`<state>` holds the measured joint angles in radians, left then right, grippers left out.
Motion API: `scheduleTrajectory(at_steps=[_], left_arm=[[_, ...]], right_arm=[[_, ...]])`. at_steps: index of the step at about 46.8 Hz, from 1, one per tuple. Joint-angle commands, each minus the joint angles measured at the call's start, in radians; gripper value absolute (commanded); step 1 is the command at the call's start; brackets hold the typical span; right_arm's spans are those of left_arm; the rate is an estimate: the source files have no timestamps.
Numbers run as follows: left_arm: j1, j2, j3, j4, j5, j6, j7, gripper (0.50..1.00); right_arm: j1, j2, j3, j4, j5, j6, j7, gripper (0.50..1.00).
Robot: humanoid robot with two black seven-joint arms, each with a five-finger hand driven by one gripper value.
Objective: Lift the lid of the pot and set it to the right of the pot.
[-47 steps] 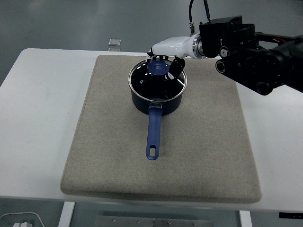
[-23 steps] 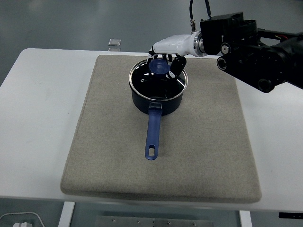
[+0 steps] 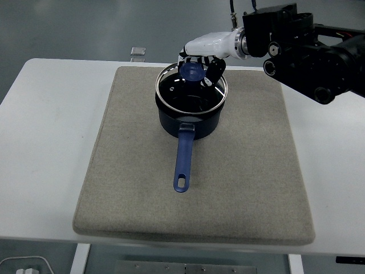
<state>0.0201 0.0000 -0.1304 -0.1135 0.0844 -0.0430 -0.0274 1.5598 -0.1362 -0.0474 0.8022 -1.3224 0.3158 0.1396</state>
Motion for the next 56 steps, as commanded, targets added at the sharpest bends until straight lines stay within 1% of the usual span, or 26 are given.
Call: scheduleTrajectory(at_steps=[1, 6, 13, 21, 31, 42, 56], left_arm=[[0.000, 0.000, 0.000, 0.000, 0.000, 0.000, 0.000, 1.000], [0.000, 0.000, 0.000, 0.000, 0.000, 0.000, 0.000, 1.000], [0.000, 0.000, 0.000, 0.000, 0.000, 0.000, 0.000, 1.000], [0.000, 0.000, 0.000, 0.000, 0.000, 0.000, 0.001, 1.000], [0.000, 0.000, 0.000, 0.000, 0.000, 0.000, 0.000, 1.000], [0.000, 0.000, 0.000, 0.000, 0.000, 0.000, 0.000, 1.000], [0.001, 0.000, 0.000, 0.000, 0.000, 0.000, 0.000, 1.000]], right_arm=[[0.008, -0.002, -0.002, 0.000, 0.002, 0.000, 0.000, 0.500], [0.013, -0.008, -0.002, 0.000, 0.003, 0.000, 0.000, 0.500], [0.017, -0.045, -0.002, 0.000, 0.009, 0.000, 0.000, 0.500], [0.020, -0.102, -0.002, 0.002, 0.015, 0.000, 0.000, 0.500], [0.002, -0.184, -0.003, 0.005, 0.015, -0.001, 0.000, 0.500], [-0.067, -0.266, -0.017, 0.002, 0.012, -0.004, 0.000, 0.500], [-0.144, -0.299, -0.015, -0.006, 0.003, -0.021, -0.001, 0.500]])
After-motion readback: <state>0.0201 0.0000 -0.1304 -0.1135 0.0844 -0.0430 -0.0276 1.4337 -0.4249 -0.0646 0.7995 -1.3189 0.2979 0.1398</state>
